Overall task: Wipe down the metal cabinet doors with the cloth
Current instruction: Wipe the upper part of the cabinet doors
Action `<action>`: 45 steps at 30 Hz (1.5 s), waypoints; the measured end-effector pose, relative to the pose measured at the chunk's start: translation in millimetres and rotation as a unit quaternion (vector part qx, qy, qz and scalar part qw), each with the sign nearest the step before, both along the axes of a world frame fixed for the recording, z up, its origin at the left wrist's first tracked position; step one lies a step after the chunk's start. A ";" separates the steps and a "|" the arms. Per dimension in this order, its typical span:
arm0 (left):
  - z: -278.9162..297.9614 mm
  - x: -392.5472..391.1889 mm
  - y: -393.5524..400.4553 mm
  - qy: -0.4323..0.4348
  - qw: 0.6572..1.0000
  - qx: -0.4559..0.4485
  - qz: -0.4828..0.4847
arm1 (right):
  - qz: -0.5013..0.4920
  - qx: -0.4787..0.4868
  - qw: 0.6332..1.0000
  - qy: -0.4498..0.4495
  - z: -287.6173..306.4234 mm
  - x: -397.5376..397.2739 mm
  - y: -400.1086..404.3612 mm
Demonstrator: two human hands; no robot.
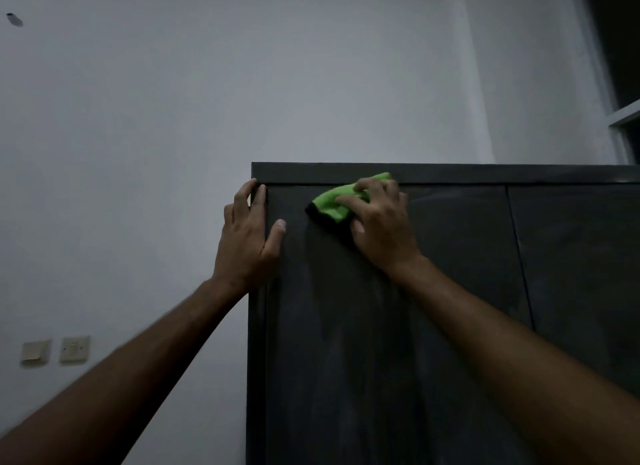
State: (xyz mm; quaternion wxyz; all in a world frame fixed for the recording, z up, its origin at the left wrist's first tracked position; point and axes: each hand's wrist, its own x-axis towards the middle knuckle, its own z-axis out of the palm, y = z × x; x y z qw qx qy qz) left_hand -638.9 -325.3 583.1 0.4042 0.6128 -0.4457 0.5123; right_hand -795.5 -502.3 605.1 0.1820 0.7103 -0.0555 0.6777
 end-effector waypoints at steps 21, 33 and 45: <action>7.5 -1.3 -14.7 -0.135 0.985 0.082 0.074 | 0.012 0.006 1.000 0.015 4.9 -33.7 -45.4; 7.0 5.4 -19.9 -0.148 0.980 0.068 0.112 | 0.006 -0.014 0.999 0.034 10.4 -65.5 -90.5; 5.2 -22.2 -26.1 -0.091 0.984 0.058 0.142 | -0.005 0.003 1.000 0.027 14.9 -91.2 -118.2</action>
